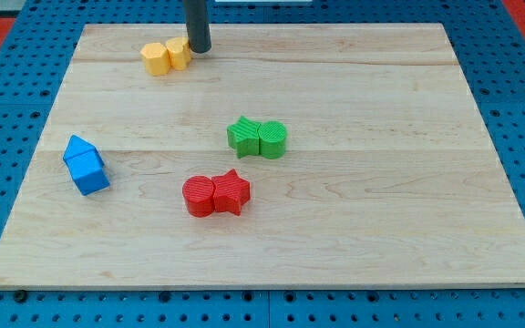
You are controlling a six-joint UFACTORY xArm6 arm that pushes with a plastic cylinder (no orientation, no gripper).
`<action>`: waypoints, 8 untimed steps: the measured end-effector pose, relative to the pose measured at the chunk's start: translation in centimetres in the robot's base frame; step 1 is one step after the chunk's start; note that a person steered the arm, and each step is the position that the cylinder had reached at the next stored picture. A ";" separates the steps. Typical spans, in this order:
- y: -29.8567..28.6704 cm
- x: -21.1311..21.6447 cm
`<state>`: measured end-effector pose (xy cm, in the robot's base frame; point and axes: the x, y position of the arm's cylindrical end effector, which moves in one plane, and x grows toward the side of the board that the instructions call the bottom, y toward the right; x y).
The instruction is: Move yellow heart to top left
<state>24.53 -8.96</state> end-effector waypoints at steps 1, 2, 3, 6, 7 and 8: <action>1.2 0.2; 1.2 0.2; 1.2 0.2; 0.7 1.6; -1.6 1.4; -2.2 1.4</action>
<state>25.98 -11.19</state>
